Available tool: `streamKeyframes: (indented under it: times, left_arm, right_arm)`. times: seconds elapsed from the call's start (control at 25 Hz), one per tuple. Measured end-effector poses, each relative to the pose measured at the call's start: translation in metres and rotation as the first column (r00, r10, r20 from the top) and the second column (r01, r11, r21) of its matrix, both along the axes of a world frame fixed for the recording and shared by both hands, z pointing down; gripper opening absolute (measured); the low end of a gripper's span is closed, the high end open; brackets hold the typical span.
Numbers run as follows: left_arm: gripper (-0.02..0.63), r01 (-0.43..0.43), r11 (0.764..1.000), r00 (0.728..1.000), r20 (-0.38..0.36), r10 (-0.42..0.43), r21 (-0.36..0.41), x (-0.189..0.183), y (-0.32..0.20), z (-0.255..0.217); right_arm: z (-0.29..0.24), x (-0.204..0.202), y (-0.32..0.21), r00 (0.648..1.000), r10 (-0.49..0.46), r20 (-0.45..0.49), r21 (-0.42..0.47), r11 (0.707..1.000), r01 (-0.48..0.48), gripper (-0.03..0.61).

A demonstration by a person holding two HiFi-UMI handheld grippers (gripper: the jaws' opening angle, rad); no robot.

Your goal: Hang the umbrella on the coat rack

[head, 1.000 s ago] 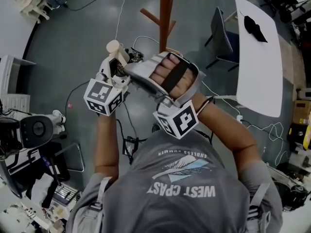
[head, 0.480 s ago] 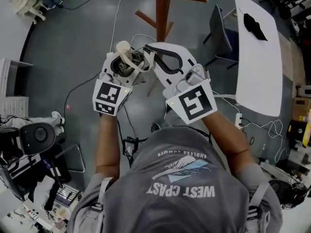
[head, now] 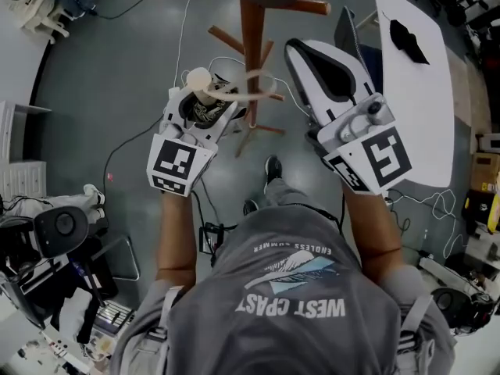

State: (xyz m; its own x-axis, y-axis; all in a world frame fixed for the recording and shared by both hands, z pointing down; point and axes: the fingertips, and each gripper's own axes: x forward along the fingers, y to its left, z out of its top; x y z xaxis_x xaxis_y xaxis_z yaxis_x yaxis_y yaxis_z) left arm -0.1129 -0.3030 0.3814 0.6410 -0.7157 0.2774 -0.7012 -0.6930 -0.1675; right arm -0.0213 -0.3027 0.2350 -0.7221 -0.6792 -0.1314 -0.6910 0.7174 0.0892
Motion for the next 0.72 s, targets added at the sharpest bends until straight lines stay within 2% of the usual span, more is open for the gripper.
streamKeyframes:
  times: [0.08, 0.2, 0.24, 0.28, 0.32, 0.36, 0.4, 0.48, 0.56, 0.6, 0.64, 0.72]
  left_arm:
    - [0.247, -0.032, 0.999, 0.999, -0.025, 0.032, 0.006, 0.011, 0.001, -0.011]
    - [0.247, -0.072, 0.997, 0.995, -0.065, 0.073, 0.010, 0.027, 0.000, -0.026]
    - [0.247, -0.080, 0.997, 0.994, -0.075, 0.080, 0.008, 0.031, -0.001, -0.029]
    - [0.247, -0.084, 0.996, 0.993, -0.082, 0.084, 0.005, 0.034, -0.002, -0.031]
    - [0.247, -0.087, 0.996, 0.992, -0.087, 0.086, 0.000, 0.036, -0.004, -0.032]
    - [0.247, -0.087, 0.996, 0.992, -0.091, 0.087, -0.005, 0.037, -0.006, -0.032]
    - [0.247, -0.088, 0.996, 0.992, -0.095, 0.087, -0.010, 0.037, -0.007, -0.032]
    - [0.247, -0.093, 0.996, 0.991, -0.102, 0.091, -0.016, 0.039, -0.008, -0.033]
    - [0.247, -0.103, 0.994, 0.989, -0.105, 0.100, -0.021, 0.042, -0.007, -0.033]
    - [0.247, -0.108, 0.994, 0.989, -0.104, 0.105, -0.024, 0.044, -0.006, -0.033]
    - [0.247, -0.113, 0.993, 0.989, -0.102, 0.110, -0.026, 0.047, -0.006, -0.032]
    - [0.247, -0.124, 0.992, 0.988, -0.096, 0.121, -0.031, 0.051, -0.005, -0.031]
  right_arm:
    - [-0.006, 0.004, 0.002, 0.999, -0.011, -0.031, 0.029, 0.999, 0.012, 0.028]
    - [-0.019, -0.003, 0.025, 0.991, -0.127, -0.053, 0.109, 0.985, 0.132, 0.034]
    - [-0.020, -0.005, 0.037, 0.984, -0.163, -0.076, 0.142, 0.975, 0.173, 0.084]
    - [-0.013, -0.008, 0.049, 0.974, -0.178, -0.142, 0.171, 0.964, 0.201, 0.166]
    - [0.001, -0.011, 0.060, 0.953, -0.167, -0.255, 0.198, 0.955, 0.220, 0.214]
    - [0.019, -0.017, 0.069, 0.911, -0.136, -0.390, 0.231, 0.943, 0.239, 0.224]
    - [0.036, -0.024, 0.076, 0.854, -0.094, -0.511, 0.272, 0.925, 0.264, 0.224]
    - [0.061, -0.038, 0.082, 0.749, 0.013, -0.663, 0.368, 0.876, 0.311, 0.224]
    - [0.080, -0.046, 0.081, 0.665, 0.127, -0.736, 0.454, 0.822, 0.345, 0.224]
    - [0.086, -0.048, 0.080, 0.639, 0.171, -0.750, 0.487, 0.796, 0.359, 0.224]
    - [0.089, -0.050, 0.079, 0.628, 0.203, -0.751, 0.517, 0.773, 0.368, 0.223]
    - [0.087, -0.053, 0.080, 0.628, 0.245, -0.739, 0.567, 0.730, 0.382, 0.222]
